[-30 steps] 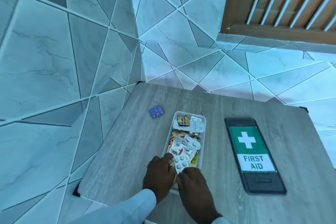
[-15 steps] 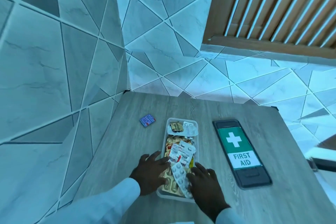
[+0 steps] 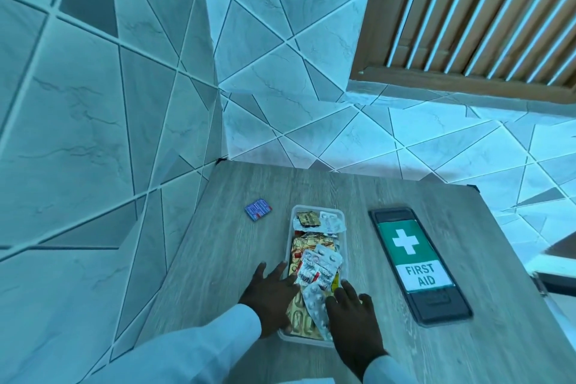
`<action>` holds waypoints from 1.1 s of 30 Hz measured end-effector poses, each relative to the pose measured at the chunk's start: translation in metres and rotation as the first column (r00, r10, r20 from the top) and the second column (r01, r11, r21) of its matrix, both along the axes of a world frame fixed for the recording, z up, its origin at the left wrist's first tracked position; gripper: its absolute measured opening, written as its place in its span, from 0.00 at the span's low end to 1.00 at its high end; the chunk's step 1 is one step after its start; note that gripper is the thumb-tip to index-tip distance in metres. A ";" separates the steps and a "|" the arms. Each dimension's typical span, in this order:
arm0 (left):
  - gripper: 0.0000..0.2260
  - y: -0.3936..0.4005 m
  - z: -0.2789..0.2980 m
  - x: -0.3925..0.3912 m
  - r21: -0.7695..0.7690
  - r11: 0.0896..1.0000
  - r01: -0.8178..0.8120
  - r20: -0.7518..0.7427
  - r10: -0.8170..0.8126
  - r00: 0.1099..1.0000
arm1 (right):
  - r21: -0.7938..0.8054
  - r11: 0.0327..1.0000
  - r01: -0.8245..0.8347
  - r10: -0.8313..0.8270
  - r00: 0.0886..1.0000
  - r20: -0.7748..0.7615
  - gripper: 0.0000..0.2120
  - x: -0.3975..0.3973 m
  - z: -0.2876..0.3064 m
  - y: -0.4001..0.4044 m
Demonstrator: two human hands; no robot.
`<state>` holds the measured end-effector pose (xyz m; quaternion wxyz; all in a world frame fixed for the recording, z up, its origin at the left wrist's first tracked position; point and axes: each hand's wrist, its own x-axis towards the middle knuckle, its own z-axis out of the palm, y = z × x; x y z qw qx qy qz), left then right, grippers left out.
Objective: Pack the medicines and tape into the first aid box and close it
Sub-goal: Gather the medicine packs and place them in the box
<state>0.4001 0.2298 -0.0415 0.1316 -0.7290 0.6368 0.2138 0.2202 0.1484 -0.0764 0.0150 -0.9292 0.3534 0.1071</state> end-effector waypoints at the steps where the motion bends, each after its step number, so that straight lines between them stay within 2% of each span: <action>1: 0.37 -0.002 0.002 -0.003 -0.004 1.000 0.008 0.030 -0.008 1.000 | -0.009 1.000 -0.001 0.001 1.000 -0.003 0.22 0.002 0.003 0.001; 4: 0.37 -0.008 0.004 -0.014 -0.033 0.999 0.021 0.140 -0.016 0.990 | -0.030 0.999 -0.039 0.041 0.998 0.046 0.24 0.008 0.006 -0.001; 8: 0.44 -0.009 -0.006 -0.025 -0.081 0.997 -0.007 0.197 0.023 0.980 | 0.024 1.000 -0.019 0.017 0.998 0.061 0.42 0.011 0.007 -0.006; 10: 0.45 -0.008 -0.011 -0.025 -0.106 0.994 -0.034 0.187 0.054 0.981 | 0.008 0.998 -0.060 0.059 0.996 0.066 0.46 0.012 0.007 -0.011; 16: 0.43 -0.006 -0.014 -0.023 -0.160 0.983 -0.086 0.126 0.107 0.986 | 0.098 0.988 -0.120 0.117 0.993 0.029 0.43 0.012 0.011 -0.024; 19: 0.39 -0.003 -0.014 -0.019 -0.200 0.972 -0.126 0.071 0.142 0.987 | 0.120 0.982 -0.144 0.138 0.989 0.056 0.43 0.009 0.012 -0.027; 24: 0.26 -0.001 -0.017 -0.022 -0.247 0.961 -0.122 0.090 0.148 0.985 | 0.075 0.983 -0.169 0.162 0.982 0.097 0.31 0.005 0.010 -0.025; 27: 0.25 -0.004 -0.013 -0.027 -0.268 0.944 -0.195 0.034 0.211 0.977 | 0.093 0.984 -0.155 0.150 0.987 0.057 0.29 0.005 0.005 -0.029; 30: 0.24 -0.007 -0.007 -0.032 -0.308 0.918 -0.250 -0.007 0.260 0.965 | 0.071 0.982 -0.177 0.164 0.974 0.156 0.32 0.002 0.005 -0.034; 33: 0.20 -0.007 -0.004 -0.035 -0.341 0.906 -0.251 -0.009 0.264 0.965 | 0.041 0.971 -0.236 0.221 0.948 0.228 0.30 0.002 0.006 -0.038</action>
